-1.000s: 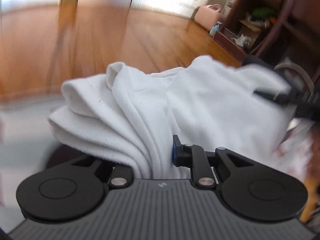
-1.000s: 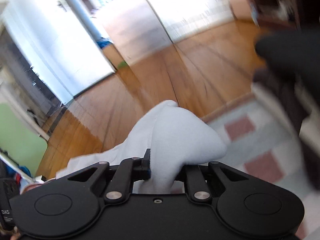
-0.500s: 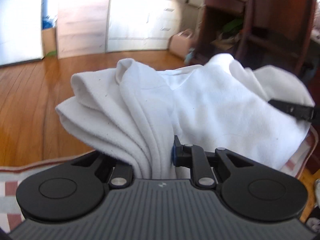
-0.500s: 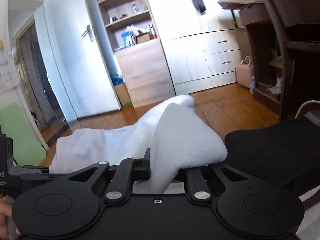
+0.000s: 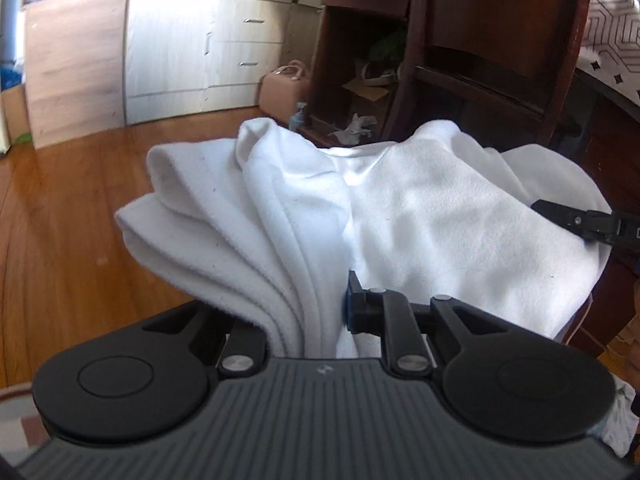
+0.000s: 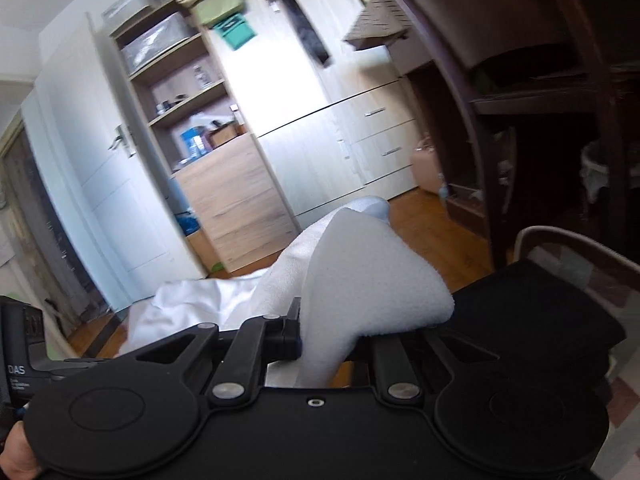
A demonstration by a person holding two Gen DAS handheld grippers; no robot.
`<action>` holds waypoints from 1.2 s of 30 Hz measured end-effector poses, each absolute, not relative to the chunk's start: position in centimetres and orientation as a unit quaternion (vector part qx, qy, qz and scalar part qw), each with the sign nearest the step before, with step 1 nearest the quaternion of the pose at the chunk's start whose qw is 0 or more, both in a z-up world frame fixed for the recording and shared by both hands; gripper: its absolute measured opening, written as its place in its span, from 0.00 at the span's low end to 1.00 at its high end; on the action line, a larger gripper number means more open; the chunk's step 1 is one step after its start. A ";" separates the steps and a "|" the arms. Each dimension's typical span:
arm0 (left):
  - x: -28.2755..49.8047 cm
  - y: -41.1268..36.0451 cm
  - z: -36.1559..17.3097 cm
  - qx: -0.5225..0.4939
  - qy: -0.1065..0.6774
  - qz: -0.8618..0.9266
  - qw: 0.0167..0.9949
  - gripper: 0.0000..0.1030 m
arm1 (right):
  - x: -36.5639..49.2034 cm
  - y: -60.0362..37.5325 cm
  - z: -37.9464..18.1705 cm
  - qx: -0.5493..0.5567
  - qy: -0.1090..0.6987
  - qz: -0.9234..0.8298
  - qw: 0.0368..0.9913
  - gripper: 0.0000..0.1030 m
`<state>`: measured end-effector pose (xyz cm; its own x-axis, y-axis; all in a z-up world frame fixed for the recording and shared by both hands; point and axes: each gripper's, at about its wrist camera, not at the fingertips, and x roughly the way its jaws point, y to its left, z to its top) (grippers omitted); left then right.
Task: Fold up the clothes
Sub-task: 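Carry the lifted folded T-shirt with both grippers toward the clothes stack, then lower the folded T-shirt onto the clothes stack and open both grippers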
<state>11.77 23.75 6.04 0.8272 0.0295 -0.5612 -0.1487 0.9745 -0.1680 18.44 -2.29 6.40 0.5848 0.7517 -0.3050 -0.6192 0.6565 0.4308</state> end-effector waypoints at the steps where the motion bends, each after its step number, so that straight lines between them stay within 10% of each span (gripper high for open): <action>1: 13.1 23.3 6.0 -0.097 0.292 0.043 0.950 0.16 | 19.6 -2.8 6.1 0.146 0.238 0.386 0.879 0.15; 15: 24.1 18.7 4.7 -0.023 0.327 -0.018 0.945 0.16 | 29.0 -9.3 -0.1 0.201 0.223 0.324 0.897 0.15; 28: 27.3 22.4 -5.6 -0.151 0.369 -0.010 0.917 0.25 | 35.2 -11.2 -9.9 0.224 0.280 0.279 0.891 0.14; 36: 26.5 20.6 -4.6 -0.047 0.364 0.057 0.929 0.59 | 34.4 -10.5 -7.7 0.121 0.276 0.230 0.925 0.31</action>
